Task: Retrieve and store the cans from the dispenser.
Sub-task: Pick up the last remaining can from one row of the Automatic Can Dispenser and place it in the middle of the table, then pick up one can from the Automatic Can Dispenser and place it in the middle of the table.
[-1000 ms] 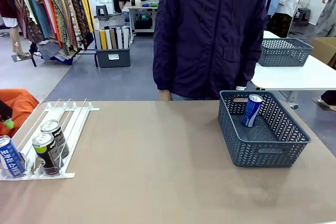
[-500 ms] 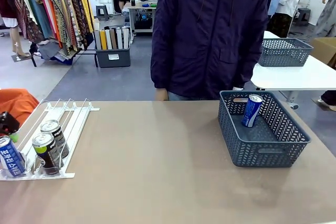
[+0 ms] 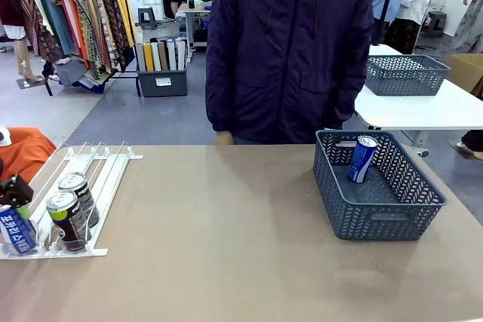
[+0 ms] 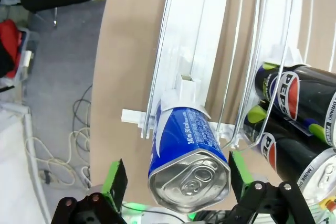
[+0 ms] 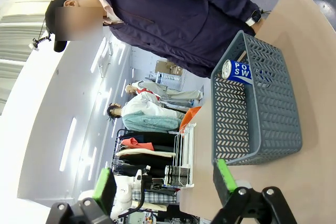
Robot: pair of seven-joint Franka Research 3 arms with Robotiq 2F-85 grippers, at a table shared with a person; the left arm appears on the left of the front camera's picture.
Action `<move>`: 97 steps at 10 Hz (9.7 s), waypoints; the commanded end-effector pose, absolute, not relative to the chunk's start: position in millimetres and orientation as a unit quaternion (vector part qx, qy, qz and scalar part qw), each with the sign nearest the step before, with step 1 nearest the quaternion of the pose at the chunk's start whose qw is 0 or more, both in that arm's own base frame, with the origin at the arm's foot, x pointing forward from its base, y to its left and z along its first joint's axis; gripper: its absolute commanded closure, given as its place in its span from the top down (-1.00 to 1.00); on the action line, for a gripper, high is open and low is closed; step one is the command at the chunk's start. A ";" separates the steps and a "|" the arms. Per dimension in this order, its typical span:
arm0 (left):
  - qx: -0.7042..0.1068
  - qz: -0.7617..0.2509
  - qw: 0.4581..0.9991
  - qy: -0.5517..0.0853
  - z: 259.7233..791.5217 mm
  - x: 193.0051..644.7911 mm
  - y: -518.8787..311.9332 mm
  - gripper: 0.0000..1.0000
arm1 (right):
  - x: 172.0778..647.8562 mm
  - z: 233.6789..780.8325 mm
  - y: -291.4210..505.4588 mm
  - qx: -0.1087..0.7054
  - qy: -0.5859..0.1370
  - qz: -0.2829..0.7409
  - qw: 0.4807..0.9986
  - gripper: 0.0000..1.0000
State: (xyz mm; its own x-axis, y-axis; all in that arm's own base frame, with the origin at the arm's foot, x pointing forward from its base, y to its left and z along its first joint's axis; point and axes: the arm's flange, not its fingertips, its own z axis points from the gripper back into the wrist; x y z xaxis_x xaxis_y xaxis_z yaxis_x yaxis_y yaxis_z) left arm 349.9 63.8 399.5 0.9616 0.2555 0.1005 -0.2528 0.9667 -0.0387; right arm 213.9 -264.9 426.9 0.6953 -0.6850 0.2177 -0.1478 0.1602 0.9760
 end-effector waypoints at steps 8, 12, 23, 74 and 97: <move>0.001 0.130 0.989 -0.076 392.7 335.3 56.9 -1.00 | 215.2 432.0 -266.0 0.620 -0.337 -0.199 0.680 1.00; -0.018 0.097 0.989 -0.109 414.2 331.5 39.6 -1.00 | 215.2 432.0 -266.0 0.620 -0.337 -0.199 0.680 1.00; -0.208 0.083 0.942 -0.250 529.3 251.0 65.0 -1.00 | 215.2 432.0 -266.0 0.620 -0.337 -0.199 0.680 1.00; -0.629 -0.049 0.752 -0.189 468.5 354.0 176.2 1.00 | 215.2 432.0 -266.0 0.620 -0.337 -0.199 0.680 1.00; -0.185 -0.040 0.978 -0.090 481.3 343.8 4.0 1.00 | 215.2 432.0 -266.0 0.620 -0.337 -0.199 0.680 1.00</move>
State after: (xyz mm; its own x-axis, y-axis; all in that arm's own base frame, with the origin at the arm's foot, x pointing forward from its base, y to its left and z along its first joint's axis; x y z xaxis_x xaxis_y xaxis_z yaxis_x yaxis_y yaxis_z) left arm 346.5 13.9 494.9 0.9686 -0.0782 0.2359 0.1759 0.8863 -0.4284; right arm 214.2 -266.8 427.5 0.6960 -0.6845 0.2170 -0.1457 0.1614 0.9761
